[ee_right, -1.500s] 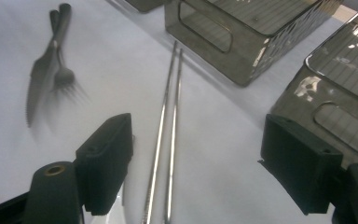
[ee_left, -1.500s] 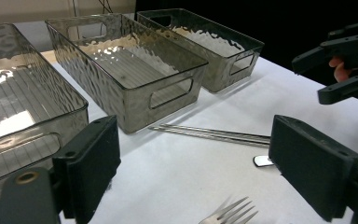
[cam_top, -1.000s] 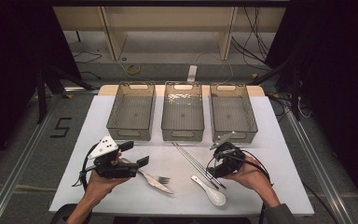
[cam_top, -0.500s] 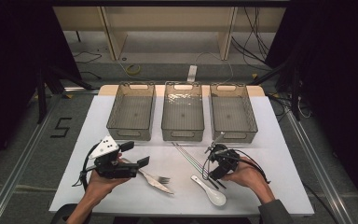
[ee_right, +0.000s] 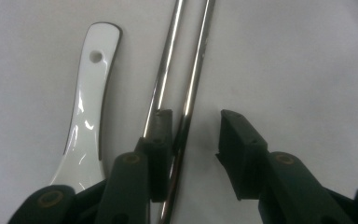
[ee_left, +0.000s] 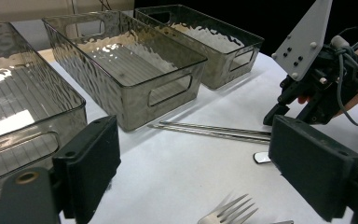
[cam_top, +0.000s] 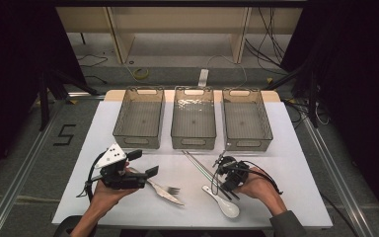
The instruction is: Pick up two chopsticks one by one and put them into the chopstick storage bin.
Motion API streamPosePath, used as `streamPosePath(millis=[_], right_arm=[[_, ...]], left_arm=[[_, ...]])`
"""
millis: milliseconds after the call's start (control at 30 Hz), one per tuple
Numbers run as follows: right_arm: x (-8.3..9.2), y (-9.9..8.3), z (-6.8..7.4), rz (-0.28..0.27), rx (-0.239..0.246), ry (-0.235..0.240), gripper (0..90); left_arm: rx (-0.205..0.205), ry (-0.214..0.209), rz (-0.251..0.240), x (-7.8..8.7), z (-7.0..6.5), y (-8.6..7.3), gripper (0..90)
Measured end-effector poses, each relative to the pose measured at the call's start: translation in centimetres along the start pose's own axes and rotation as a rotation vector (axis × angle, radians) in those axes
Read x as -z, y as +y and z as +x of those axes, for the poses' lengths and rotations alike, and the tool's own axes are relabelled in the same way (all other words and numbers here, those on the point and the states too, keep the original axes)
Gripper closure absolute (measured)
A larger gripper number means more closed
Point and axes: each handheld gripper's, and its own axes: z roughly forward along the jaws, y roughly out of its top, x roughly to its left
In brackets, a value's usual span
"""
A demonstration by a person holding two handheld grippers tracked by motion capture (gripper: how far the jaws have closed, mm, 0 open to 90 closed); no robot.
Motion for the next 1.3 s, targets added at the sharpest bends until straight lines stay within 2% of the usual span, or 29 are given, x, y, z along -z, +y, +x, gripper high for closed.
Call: streamPosePath(millis=[167,333,533,667,767,967,1067,1300], right_arm=[[-0.1,0.1,0.0,0.021,0.005,0.016,71.7],[-0.2,0.4,-0.1,0.029,0.008,0.015,80.6],[-0.3,0.9,-0.1,0.061,0.001,0.012,82.7],[-0.3,1.1,0.1,0.066,0.034,-0.004,85.0],[-0.3,1.1,0.0,0.068,0.037,-0.003,85.2],[-0.2,1.2,-0.2,0.057,0.067,-0.005,85.6],[0.1,1.1,-0.4,0.033,0.076,-0.006,85.7],[1.3,1.0,-0.4,-0.007,0.104,-0.048,85.8]], left_arm=[[0.000,0.002,0.000,0.0,0.0,0.0,15.8],[0.002,0.003,0.000,0.0,0.0,0.0,15.8],[-0.004,0.003,0.002,-0.1,-0.1,0.0,15.8],[-0.005,0.005,0.004,-0.1,-0.1,0.0,15.8],[-0.004,0.003,0.001,-0.1,-0.1,0.0,15.8],[-0.006,0.004,0.000,-0.1,-0.1,0.0,15.9],[-0.005,0.005,0.000,-0.1,-0.1,0.0,15.9],[-0.007,0.010,-0.003,0.0,-0.1,0.0,15.9]])
